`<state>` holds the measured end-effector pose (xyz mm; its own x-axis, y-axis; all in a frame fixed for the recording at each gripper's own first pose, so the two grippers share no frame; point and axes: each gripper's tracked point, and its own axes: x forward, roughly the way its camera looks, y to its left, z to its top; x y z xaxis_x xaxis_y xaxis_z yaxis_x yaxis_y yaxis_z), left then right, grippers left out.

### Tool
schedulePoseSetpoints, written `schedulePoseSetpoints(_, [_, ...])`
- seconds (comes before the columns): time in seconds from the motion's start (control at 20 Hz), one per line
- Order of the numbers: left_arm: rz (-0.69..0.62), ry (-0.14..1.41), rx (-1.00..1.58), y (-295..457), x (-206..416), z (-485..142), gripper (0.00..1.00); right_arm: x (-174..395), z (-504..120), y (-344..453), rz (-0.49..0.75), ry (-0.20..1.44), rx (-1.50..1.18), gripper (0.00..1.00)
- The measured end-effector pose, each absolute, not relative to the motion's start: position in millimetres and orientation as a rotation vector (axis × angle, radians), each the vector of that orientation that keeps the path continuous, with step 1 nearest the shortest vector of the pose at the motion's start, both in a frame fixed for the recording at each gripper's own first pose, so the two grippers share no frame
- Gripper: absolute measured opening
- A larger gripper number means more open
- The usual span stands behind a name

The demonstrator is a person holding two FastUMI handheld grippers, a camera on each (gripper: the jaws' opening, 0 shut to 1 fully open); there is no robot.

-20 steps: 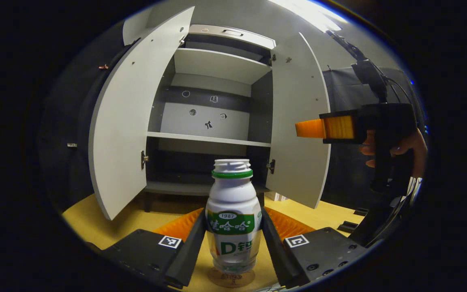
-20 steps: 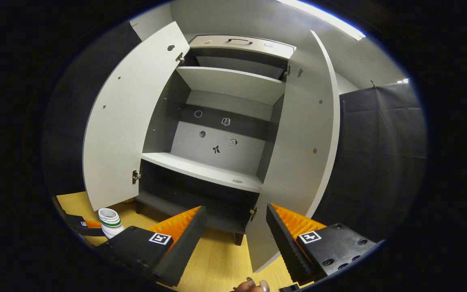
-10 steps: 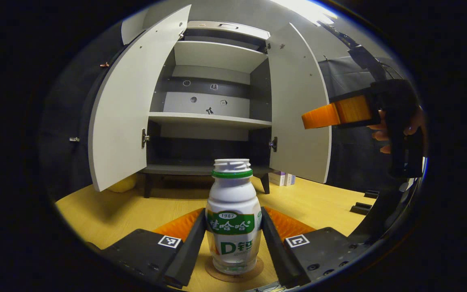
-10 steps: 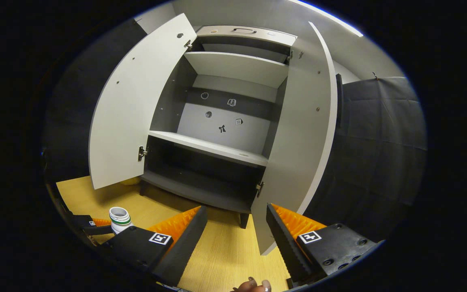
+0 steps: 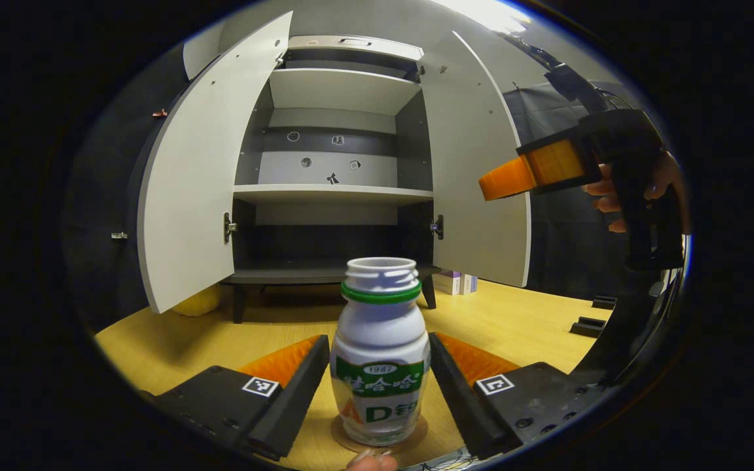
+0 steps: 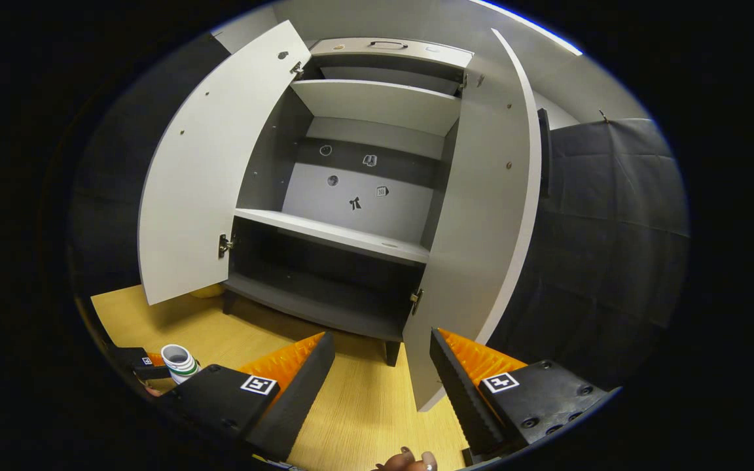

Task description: Grasp the bottle in the cabinet with the left hand and place it on the coaster, then close the right door with the right hand and the left door with the left hand.

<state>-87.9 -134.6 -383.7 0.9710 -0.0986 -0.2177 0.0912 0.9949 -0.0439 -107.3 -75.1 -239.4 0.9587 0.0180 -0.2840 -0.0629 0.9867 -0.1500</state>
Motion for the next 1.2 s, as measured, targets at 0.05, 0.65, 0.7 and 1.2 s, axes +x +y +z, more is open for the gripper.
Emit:
schedulePoseSetpoints(0.05, [-0.093, 0.222, -0.033, -134.4, -86.1, -380.3, 0.94, -106.8, -237.2, -76.0, 0.041, 0.284, -0.161, 0.98])
schedulePoseSetpoints(0.65, [-0.157, 0.140, -0.020, -119.3, -55.4, -236.5, 0.94, -93.0, -163.4, -61.7, 0.057, 0.263, -0.077, 0.98])
schedulePoseSetpoints(0.7, [-0.170, 0.143, -0.022, -117.5, -51.9, -223.9, 0.94, -90.5, -153.9, -64.1, 0.045, 0.259, -0.075, 0.98])
schedulePoseSetpoints(1.2, [-0.395, 0.155, -0.117, -111.3, -1.8, -133.7, 0.94, -89.7, -70.2, -152.6, -0.302, 0.218, -0.088, 0.98])
